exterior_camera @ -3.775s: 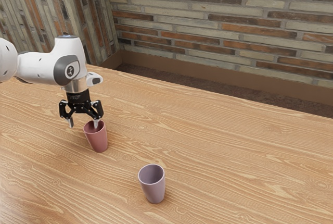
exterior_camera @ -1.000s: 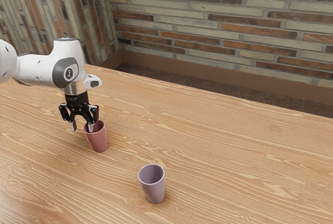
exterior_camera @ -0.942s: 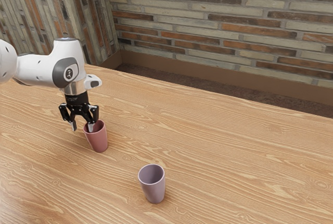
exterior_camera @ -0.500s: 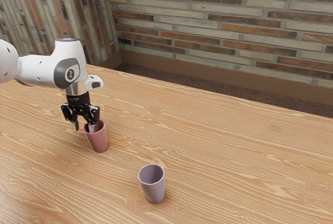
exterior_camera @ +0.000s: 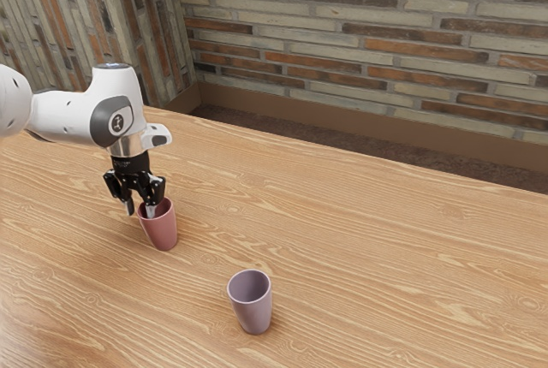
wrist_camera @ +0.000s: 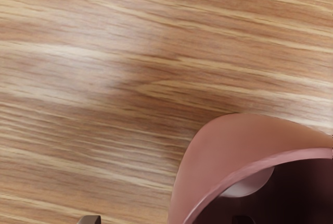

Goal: Place the left cup onto the right cup

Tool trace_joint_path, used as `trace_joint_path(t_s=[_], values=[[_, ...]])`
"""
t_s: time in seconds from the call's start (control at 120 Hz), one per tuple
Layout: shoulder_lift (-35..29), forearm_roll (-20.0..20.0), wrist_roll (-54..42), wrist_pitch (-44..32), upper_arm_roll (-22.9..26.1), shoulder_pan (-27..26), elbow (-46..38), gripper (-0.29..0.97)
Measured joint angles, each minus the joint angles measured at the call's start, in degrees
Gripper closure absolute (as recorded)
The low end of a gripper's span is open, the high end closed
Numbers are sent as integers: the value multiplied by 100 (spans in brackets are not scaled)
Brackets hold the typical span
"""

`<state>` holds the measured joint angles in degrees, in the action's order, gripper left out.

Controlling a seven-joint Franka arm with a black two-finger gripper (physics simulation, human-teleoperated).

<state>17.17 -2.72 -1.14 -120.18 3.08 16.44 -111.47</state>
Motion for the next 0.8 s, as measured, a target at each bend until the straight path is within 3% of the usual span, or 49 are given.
trace_joint_path(t_s=[0.575, 0.8], values=[[29, -36, -265, -121, 0, -21, -9, 45], [27, -40, -363, -149, 9, -35, -9, 52]])
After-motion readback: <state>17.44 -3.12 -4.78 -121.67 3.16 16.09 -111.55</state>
